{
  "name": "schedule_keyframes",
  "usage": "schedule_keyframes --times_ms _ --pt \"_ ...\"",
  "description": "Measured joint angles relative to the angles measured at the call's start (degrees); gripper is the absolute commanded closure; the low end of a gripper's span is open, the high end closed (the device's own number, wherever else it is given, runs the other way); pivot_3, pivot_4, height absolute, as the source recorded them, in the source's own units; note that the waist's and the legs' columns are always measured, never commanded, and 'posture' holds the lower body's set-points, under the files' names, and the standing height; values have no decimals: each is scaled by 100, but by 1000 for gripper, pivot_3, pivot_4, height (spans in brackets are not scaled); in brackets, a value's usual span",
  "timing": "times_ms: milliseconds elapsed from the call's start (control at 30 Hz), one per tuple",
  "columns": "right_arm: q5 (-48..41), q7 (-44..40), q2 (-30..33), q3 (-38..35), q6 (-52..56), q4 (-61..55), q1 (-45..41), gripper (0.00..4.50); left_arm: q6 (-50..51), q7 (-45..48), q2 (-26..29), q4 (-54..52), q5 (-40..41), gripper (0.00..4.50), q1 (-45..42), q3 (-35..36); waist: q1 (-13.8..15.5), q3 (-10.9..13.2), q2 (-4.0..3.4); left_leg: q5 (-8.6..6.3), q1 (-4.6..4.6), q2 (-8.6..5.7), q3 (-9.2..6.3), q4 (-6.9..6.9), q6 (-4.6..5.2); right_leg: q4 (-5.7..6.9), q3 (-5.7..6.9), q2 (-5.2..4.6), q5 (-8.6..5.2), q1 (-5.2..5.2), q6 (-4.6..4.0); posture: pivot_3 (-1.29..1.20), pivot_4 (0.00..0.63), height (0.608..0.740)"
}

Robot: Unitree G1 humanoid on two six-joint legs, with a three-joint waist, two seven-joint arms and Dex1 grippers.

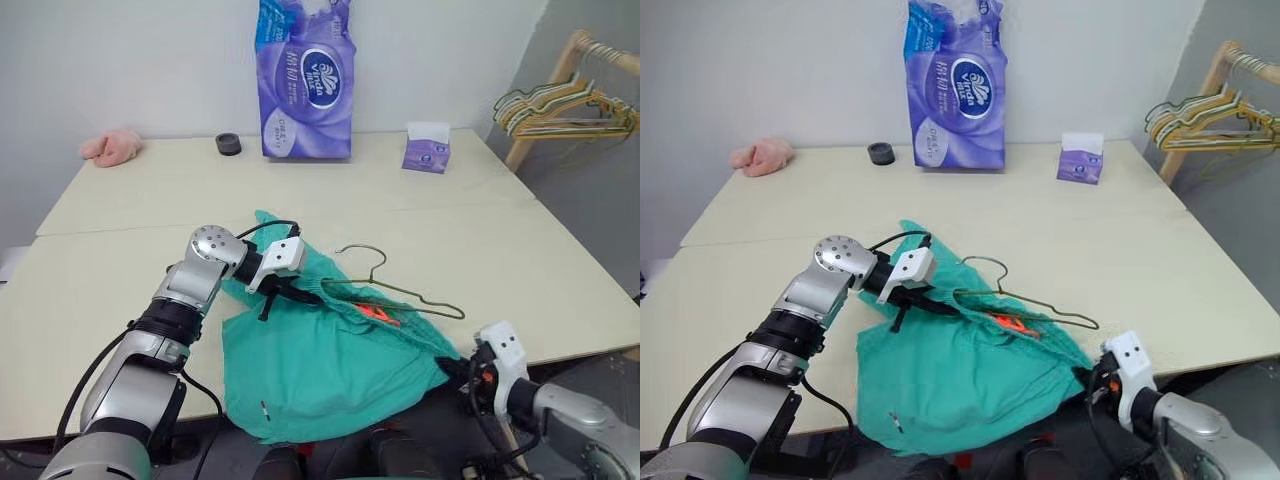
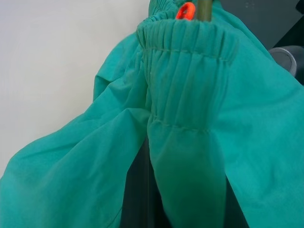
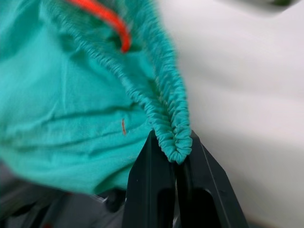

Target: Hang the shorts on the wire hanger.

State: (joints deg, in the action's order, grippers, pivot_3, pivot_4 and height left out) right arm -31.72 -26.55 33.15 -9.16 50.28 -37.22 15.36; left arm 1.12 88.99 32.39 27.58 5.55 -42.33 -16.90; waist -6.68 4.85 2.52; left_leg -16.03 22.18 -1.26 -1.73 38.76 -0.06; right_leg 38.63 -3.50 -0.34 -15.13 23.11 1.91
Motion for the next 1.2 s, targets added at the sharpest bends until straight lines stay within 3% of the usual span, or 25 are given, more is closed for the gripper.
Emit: schedule_keyframes --times_ms 133,667,1000,1200 --pt "-164 -291 382 -542 -3 345 -418 4465 345 146 53 -141 218 4500 2 15 14 12 -25 -2 -9 -6 18 3 3 10 -15 -3 -2 0 3 -191 73 740" --pt "-506 -724 549 -538 203 573 -166 4465 961 285 226 -366 581 4500 5 26 15 13 -42 -2 -15 -4 28 4 4 23 -28 3 -9 1 16 -193 76 740" --pt "-1047 -678 460 -831 635 628 -268 4465 872 312 687 -710 754 4500 13 -359 14 15 -47 -2 -16 -3 28 4 4 23 -30 2 -9 2 16 -195 77 740" --pt "-1163 -766 685 -851 698 561 -235 4465 554 296 672 -551 642 4500 33 -419 24 16 -48 -2 -16 -5 31 5 4 22 -30 2 -13 2 21 -196 80 740"
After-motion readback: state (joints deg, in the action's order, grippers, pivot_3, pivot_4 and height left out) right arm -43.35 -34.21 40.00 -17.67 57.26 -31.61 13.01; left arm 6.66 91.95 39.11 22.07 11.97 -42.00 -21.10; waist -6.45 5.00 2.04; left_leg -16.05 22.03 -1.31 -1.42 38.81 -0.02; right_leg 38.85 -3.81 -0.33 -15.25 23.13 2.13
